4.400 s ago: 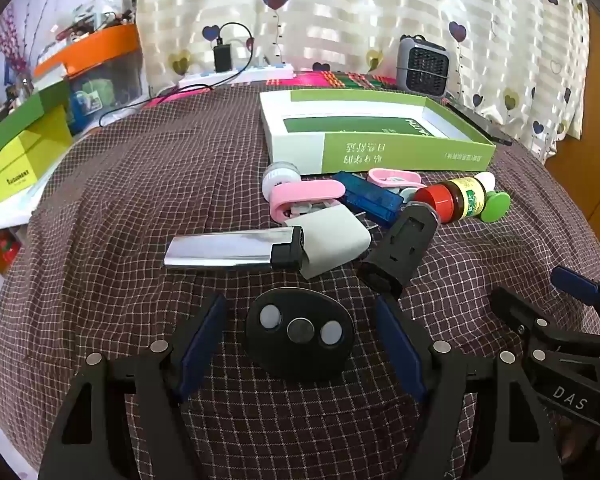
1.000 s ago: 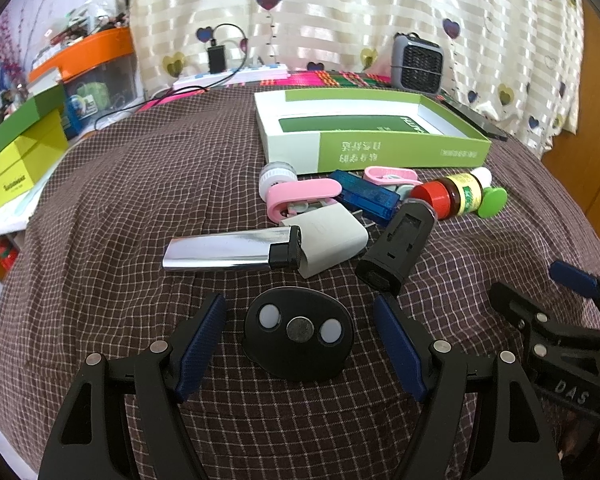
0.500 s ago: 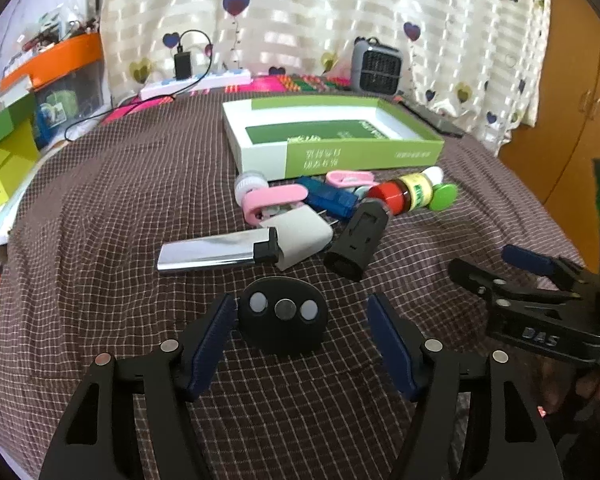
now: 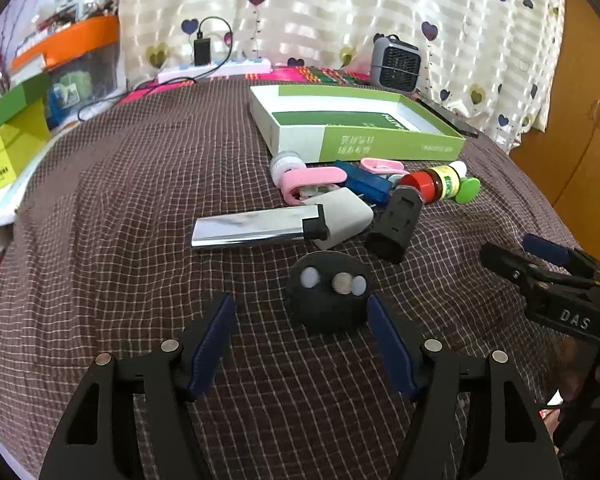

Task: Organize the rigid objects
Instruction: 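Lower the left gripper onto the black round object and close it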

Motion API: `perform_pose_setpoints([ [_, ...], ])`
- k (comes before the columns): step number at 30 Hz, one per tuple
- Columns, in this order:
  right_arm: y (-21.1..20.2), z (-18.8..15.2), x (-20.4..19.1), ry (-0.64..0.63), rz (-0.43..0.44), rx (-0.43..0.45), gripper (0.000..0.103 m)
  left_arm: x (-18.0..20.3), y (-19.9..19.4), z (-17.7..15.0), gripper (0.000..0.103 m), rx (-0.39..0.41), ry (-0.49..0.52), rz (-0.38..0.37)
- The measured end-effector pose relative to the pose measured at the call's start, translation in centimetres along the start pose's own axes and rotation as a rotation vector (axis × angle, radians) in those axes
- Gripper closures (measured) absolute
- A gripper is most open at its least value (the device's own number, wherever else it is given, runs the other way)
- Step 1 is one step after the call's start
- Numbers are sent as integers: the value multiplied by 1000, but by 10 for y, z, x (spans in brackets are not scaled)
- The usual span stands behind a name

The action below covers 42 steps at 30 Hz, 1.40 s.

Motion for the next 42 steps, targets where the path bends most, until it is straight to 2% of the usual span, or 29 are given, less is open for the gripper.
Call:
perform_pose_setpoints([
  [2, 2, 2, 3, 1, -4, 0, 13, -1, 2, 2, 35, 11, -11, -18],
  [14, 8, 12, 13, 0, -15, -1, 14, 2, 8, 7, 63, 2, -29, -75],
  [17, 10, 13, 16, 7, -14, -3, 17, 4, 10, 9, 75, 4, -35, -95],
  [24, 13, 15, 22, 4, -21, -11, 28, 7, 15, 12, 76, 5, -41, -108],
  [26, 15, 17, 24, 0, -23, -10, 34, 6, 16, 13, 76, 5, -48, -108],
  [28, 16, 19, 25, -6, -19, -6, 48, 5, 17, 13, 76, 5, -49, -109],
  [29, 18, 21, 26, -9, -15, -4, 49, 6, 17, 13, 76, 5, -48, -108],
  [36, 28, 36, 27, 9, 75, 13, 50, 5, 18, 13, 76, 4, -53, -109],
  [42, 44, 46, 27, 28, 102, -13, 50, 4, 21, 16, 76, 0, -58, -108],
])
Point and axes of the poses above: each gripper's, at about its wrist camera, not at the fingertips, and y roughly the way its jaws point, x to its right, z to its top, the point moved 1 cm from there along y, roughly the way its jaws point, and after that the axes turned 11 degrees about x, right-handed, at the moved point
